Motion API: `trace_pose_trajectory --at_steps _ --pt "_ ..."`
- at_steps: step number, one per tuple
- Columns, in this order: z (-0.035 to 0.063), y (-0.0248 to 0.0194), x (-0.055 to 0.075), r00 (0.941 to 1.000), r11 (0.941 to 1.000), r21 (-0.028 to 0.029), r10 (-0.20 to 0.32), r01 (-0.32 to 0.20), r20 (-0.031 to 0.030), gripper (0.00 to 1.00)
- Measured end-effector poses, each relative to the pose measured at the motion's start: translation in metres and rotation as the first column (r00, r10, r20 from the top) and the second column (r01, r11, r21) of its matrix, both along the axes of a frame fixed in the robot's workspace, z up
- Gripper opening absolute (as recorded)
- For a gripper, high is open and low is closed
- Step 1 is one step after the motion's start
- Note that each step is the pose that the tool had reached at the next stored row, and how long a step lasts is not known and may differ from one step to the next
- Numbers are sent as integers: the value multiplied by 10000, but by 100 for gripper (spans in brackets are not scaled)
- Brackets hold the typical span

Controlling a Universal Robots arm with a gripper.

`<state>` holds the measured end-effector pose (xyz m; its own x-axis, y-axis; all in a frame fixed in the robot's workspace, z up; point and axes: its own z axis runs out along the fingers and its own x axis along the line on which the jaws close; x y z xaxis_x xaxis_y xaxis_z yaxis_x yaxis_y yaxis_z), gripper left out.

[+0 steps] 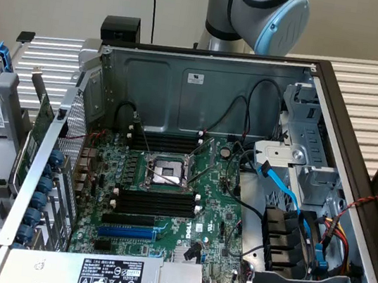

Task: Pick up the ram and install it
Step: 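Pick up the ram and move it above insertion slot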

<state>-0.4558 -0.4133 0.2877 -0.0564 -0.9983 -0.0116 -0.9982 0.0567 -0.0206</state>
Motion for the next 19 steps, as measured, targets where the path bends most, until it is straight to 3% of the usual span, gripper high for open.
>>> trace_pose_trajectory --at_steps 8,19 --pt "-144 -5 -9 9997 9997 -1 -252 252 -1 38" --pt "-346 6 -23 10000 10000 2 -27 27 -2 38"
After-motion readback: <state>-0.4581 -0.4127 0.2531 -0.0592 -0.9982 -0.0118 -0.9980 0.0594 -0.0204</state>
